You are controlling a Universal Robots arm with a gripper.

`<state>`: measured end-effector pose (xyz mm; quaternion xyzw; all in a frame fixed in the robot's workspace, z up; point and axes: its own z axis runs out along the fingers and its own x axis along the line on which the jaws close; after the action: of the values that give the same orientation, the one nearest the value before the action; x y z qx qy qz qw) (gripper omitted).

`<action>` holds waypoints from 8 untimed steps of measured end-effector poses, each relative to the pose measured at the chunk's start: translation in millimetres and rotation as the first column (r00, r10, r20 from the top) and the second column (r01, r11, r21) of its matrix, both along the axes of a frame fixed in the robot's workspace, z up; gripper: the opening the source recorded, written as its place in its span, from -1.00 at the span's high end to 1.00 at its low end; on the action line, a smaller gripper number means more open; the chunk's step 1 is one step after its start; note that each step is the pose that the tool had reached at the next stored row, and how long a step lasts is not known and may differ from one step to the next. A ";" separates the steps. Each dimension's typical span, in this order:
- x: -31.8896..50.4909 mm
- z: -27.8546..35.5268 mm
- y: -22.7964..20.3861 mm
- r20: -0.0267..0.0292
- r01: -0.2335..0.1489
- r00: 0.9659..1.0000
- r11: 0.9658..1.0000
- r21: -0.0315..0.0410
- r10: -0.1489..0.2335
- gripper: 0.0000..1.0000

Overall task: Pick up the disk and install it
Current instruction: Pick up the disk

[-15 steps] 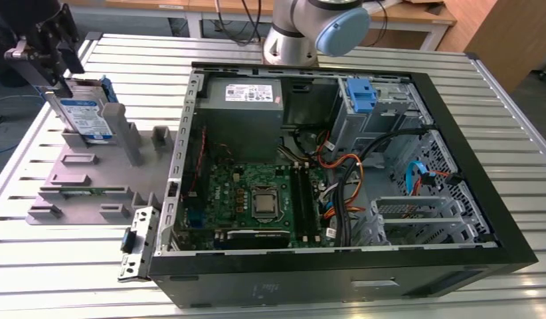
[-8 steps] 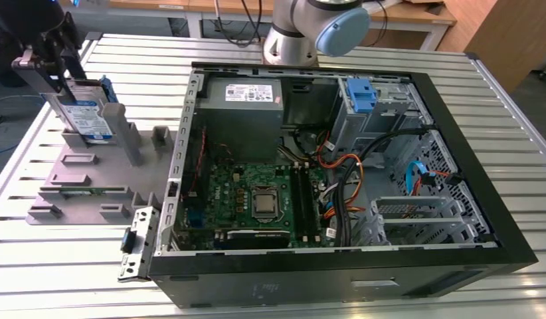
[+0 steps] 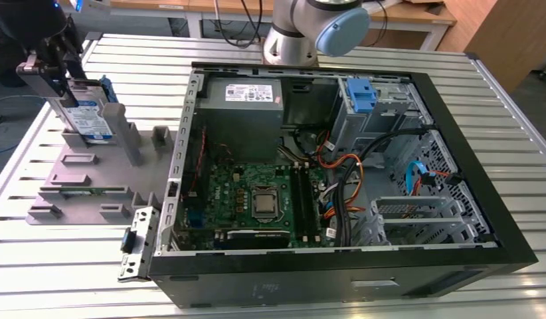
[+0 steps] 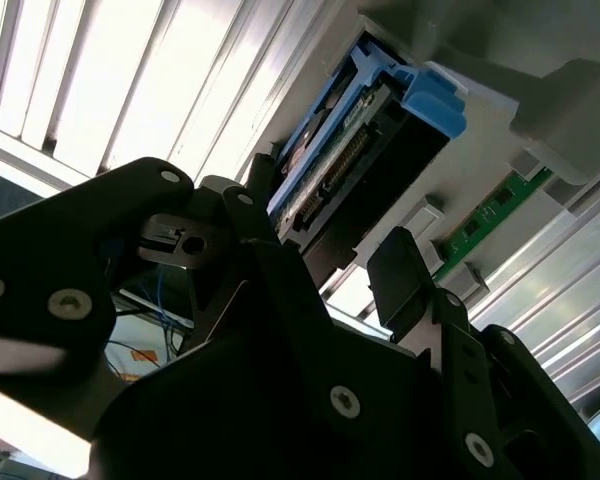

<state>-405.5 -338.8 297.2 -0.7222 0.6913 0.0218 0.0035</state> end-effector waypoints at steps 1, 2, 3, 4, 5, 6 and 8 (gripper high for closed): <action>0.0 -0.1 0.0 0.000 0.000 1.000 1.000 0.000 0.000 -0.29; 0.0 -0.2 0.0 0.000 0.000 1.000 1.000 0.000 0.000 -0.29; 0.1 -0.2 0.0 0.000 0.000 1.000 1.000 0.000 0.000 -0.29; 0.1 -0.2 0.0 0.000 0.000 1.000 1.000 0.000 0.000 -0.29; 0.1 0.6 0.0 0.000 0.000 1.000 1.000 0.000 0.000 -0.29; 0.1 1.8 0.0 0.000 0.000 1.000 1.000 0.000 0.000 -0.29; 0.1 3.2 0.0 0.000 0.000 1.000 1.000 0.000 0.000 -0.29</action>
<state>-405.4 -338.8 300.4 -0.7222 0.6913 0.0218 0.0037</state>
